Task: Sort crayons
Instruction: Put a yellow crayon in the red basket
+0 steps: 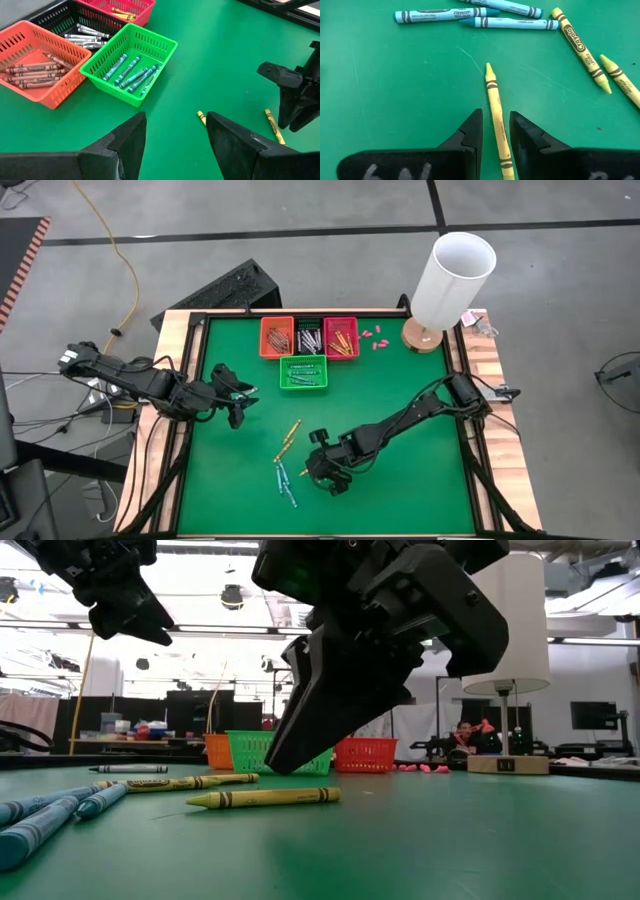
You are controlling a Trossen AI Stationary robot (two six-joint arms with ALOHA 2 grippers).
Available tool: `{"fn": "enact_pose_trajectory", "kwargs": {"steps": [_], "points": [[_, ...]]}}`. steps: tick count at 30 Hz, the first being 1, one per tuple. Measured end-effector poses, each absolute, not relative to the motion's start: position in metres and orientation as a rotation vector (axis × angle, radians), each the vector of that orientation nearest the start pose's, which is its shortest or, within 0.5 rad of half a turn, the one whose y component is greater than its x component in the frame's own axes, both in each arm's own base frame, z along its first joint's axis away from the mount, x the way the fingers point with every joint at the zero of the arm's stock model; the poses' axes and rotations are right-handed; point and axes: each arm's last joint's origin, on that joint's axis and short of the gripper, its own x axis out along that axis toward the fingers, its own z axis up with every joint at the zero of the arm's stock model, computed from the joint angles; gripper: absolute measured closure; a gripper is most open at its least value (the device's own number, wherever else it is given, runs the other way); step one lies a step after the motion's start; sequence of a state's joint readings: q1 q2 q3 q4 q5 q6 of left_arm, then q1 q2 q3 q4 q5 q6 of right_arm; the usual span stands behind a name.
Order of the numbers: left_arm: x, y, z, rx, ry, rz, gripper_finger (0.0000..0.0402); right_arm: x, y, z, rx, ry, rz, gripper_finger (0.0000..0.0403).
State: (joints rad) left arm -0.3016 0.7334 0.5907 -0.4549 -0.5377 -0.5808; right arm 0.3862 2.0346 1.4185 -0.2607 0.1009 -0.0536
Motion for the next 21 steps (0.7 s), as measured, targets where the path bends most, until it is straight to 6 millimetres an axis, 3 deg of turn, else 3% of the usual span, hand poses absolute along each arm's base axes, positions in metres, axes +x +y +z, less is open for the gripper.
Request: {"fn": "enact_pose_trajectory", "kwargs": {"steps": [21], "points": [[0.1493,-0.0324,0.2522,-0.348,0.480,0.328,0.0204,0.4037,0.1607,0.1728,-0.263,0.847,0.283,0.0311]]}}
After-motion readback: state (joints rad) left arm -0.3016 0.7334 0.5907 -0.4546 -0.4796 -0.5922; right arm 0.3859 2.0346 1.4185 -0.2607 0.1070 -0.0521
